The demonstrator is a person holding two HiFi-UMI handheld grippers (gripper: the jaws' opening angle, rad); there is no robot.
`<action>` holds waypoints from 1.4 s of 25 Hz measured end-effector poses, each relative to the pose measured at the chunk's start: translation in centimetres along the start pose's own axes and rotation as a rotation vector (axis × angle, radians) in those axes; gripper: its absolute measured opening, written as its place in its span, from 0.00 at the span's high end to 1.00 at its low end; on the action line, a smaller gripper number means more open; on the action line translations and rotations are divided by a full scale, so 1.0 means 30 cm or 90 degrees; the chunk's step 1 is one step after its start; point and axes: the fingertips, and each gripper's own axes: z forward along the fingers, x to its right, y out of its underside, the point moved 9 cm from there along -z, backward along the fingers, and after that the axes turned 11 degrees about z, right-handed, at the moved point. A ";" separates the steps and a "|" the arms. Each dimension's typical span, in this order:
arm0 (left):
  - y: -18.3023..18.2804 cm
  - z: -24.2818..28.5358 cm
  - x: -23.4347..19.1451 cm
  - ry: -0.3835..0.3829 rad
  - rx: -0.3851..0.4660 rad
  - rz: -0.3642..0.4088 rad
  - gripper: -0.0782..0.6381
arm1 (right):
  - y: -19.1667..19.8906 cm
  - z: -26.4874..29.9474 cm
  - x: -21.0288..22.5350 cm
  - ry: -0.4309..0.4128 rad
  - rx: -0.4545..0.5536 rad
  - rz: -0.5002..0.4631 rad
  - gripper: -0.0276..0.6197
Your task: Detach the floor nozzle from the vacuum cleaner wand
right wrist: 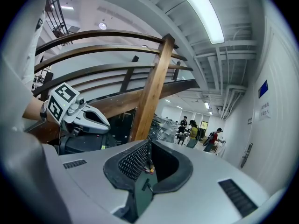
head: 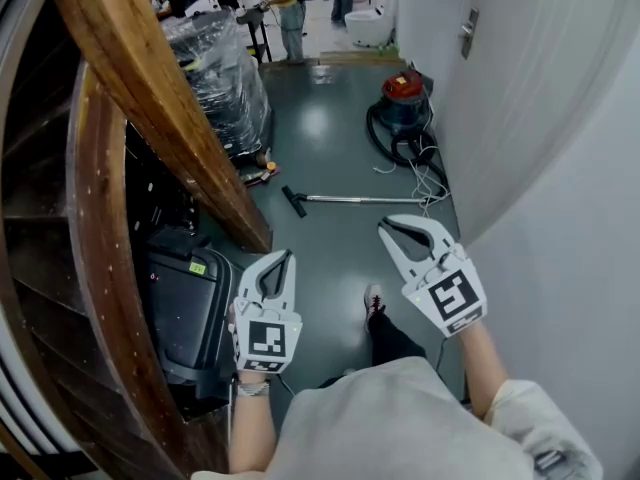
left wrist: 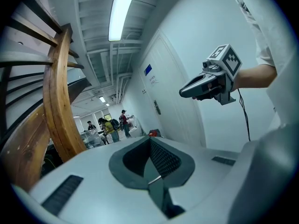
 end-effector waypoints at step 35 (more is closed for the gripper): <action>-0.056 1.075 -0.403 -0.055 -0.063 -0.023 0.90 | 0.027 0.743 0.943 -0.106 -0.039 -0.014 0.90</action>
